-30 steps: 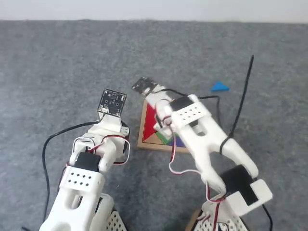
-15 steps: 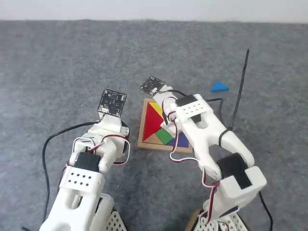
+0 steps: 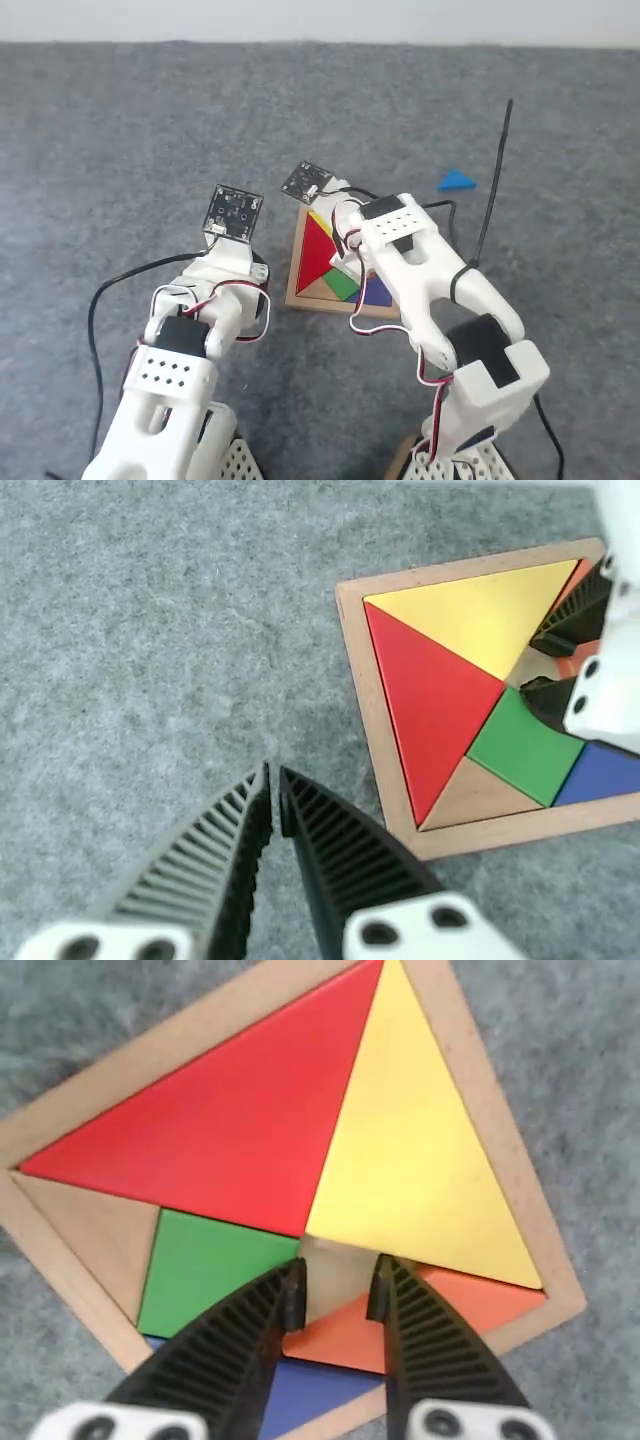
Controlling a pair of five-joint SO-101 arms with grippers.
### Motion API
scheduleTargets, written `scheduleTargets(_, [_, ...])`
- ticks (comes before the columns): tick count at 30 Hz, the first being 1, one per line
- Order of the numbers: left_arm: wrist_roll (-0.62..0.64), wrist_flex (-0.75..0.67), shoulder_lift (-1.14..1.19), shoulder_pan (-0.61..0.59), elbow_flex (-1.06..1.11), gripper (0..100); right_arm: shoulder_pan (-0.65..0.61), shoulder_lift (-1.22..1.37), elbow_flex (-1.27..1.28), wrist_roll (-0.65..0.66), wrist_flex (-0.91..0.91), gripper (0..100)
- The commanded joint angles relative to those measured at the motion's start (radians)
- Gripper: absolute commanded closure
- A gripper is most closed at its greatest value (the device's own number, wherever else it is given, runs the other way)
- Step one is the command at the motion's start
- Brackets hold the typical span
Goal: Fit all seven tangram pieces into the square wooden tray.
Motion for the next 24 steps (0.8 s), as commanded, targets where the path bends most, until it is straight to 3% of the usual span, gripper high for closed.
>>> scheduleTargets(1, [0.006, -0.017, -0.028, -0.006, -0.047, 99, 0.015, -0.018, -0.052, 0.011, 0.056, 83.9])
scheduleTargets(5, [0.006, -0.017, -0.028, -0.006, -0.047, 99, 0.053, -0.099, -0.144, 0.009, 0.211, 84.0])
scheduleTargets(12, [0.006, -0.018, -0.028, -0.006, -0.047, 99, 0.352, -0.12, -0.393, -0.08, 0.259, 83.6])
scheduleTargets(16, [0.006, -0.018, -0.028, -0.006, -0.047, 99, 0.414, 0.048, -0.566, 0.021, 0.266, 83.6])
scheduleTargets(24, [0.006, -0.02, -0.028, -0.005, -0.047, 99, 0.473, 0.544, -1.094, 0.078, 0.351, 83.6])
